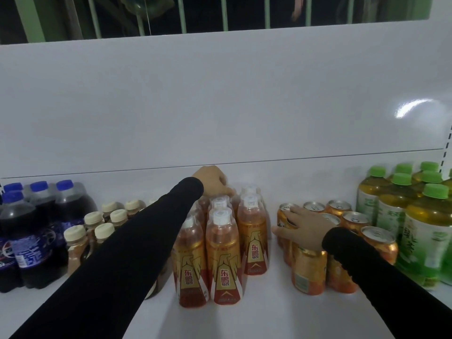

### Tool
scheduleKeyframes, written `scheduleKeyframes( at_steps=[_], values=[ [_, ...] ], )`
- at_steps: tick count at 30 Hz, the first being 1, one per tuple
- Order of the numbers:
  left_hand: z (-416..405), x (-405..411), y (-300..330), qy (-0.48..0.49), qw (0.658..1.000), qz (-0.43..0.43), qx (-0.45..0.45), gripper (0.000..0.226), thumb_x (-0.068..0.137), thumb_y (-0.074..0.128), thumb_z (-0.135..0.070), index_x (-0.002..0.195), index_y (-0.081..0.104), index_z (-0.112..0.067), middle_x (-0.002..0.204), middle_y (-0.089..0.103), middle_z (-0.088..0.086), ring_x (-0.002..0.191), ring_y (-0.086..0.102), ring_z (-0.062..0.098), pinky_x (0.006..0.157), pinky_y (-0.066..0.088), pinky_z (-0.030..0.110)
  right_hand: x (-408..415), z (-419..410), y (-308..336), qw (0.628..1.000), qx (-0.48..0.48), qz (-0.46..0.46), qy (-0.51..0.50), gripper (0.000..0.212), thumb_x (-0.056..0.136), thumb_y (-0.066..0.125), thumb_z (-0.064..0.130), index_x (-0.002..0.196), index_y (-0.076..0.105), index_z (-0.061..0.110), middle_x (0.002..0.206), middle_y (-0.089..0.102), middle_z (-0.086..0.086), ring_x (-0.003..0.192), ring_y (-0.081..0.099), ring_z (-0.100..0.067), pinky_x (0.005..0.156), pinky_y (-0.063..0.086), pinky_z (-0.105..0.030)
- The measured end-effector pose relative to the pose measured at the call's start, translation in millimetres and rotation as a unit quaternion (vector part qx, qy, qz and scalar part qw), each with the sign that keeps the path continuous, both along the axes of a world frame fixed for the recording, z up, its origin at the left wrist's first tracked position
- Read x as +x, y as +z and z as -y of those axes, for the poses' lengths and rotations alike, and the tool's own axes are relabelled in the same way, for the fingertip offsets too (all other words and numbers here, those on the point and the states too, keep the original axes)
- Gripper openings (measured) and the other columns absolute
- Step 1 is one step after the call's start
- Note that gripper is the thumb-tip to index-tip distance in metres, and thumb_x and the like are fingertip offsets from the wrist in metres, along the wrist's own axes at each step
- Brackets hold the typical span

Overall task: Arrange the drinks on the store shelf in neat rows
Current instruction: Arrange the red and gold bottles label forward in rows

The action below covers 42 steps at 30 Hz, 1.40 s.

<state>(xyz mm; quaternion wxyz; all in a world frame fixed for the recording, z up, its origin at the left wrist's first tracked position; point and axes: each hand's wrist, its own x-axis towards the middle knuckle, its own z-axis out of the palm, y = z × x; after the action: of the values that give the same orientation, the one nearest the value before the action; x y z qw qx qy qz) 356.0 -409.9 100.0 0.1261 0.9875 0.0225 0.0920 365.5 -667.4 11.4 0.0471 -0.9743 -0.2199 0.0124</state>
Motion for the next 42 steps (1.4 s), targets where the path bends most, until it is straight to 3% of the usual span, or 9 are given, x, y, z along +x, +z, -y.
scheduleKeyframes(
  at_steps=[5,8,10,14,22,31,35,38,42],
  values=[
    [-2,-4,9,-0.004,0.999,0.028,-0.025,0.031,0.082,0.075,-0.037,0.072,0.061,-0.011,0.075,0.055,0.003,0.070,0.050,0.020,0.066,0.043,0.031,-3,-1,2,1.000,0.010,0.011,0.004,0.085,0.091,0.028,0.074,0.156,0.021,0.020,0.164,0.016,-0.007,0.149,0.020,-0.024,0.119,0.020,-0.039],
    [-5,-7,22,0.000,0.992,0.095,-0.084,0.032,0.082,0.077,-0.035,0.100,0.072,-0.008,0.100,0.067,0.002,0.096,0.060,0.020,0.086,0.051,0.033,-5,-1,4,1.000,0.023,0.009,0.004,0.082,0.092,0.030,0.073,0.154,0.027,0.019,0.162,0.021,-0.007,0.147,0.025,-0.024,0.117,0.024,-0.039],
    [-4,-12,32,0.010,0.981,0.146,-0.130,0.042,0.082,0.079,-0.035,0.114,0.069,-0.009,0.107,0.064,0.000,0.101,0.059,0.018,0.086,0.048,0.029,-7,0,4,0.999,0.037,0.015,0.004,0.078,0.092,0.033,0.072,0.146,0.040,0.017,0.154,0.036,-0.007,0.137,0.039,-0.023,0.111,0.034,-0.038],
    [-3,-22,51,0.014,0.939,0.244,-0.244,0.047,0.081,0.080,-0.034,0.121,0.066,-0.012,0.110,0.064,0.000,0.104,0.063,0.019,0.093,0.052,0.032,-7,1,5,0.995,0.102,0.020,0.002,0.067,0.090,0.038,0.071,0.129,0.053,0.019,0.130,0.057,-0.003,0.112,0.056,-0.017,0.098,0.047,-0.034],
    [8,-44,92,-0.010,0.834,0.413,-0.365,0.040,0.081,0.079,-0.036,0.114,0.068,-0.015,0.106,0.067,-0.003,0.103,0.064,0.014,0.098,0.053,0.036,-9,2,13,0.951,0.295,0.092,-0.007,0.074,0.089,0.045,0.066,0.147,0.040,0.020,0.147,0.048,-0.002,0.132,0.045,-0.017,0.108,0.037,-0.035],
    [41,-59,97,-0.089,0.781,0.361,-0.502,0.046,0.069,0.082,-0.038,0.104,0.070,-0.011,0.103,0.074,0.009,0.094,0.071,0.024,0.084,0.061,0.050,-50,-29,48,0.839,0.526,0.033,0.135,0.087,0.067,0.064,0.073,0.141,0.031,0.041,0.130,0.050,0.023,0.119,0.051,-0.002,0.098,0.041,-0.026],
    [54,-66,89,-0.100,0.786,0.337,-0.508,0.040,0.079,0.082,-0.034,0.106,0.070,-0.008,0.105,0.072,0.008,0.092,0.070,0.021,0.082,0.062,0.046,-62,-30,45,0.814,0.567,0.019,0.126,0.075,0.066,0.070,0.063,0.131,0.044,0.037,0.118,0.061,0.018,0.108,0.061,-0.005,0.087,0.053,-0.024],
    [56,-71,79,-0.109,0.800,0.303,-0.506,0.037,0.087,0.076,-0.039,0.108,0.069,-0.010,0.110,0.072,0.005,0.098,0.070,0.020,0.083,0.061,0.039,-70,-25,37,0.766,0.619,-0.051,0.164,0.049,0.073,0.070,0.044,0.119,0.052,0.038,0.108,0.070,0.014,0.104,0.067,-0.007,0.078,0.057,-0.022],
    [58,-81,54,-0.139,0.786,0.198,-0.569,0.035,0.093,0.067,-0.042,0.114,0.066,-0.013,0.110,0.072,0.001,0.099,0.068,0.019,0.074,0.054,0.028,-77,-20,27,0.682,0.684,-0.193,0.172,0.044,0.084,0.068,0.038,0.123,0.057,0.020,0.107,0.073,0.000,0.106,0.069,-0.021,0.077,0.058,-0.028]
  ],
)
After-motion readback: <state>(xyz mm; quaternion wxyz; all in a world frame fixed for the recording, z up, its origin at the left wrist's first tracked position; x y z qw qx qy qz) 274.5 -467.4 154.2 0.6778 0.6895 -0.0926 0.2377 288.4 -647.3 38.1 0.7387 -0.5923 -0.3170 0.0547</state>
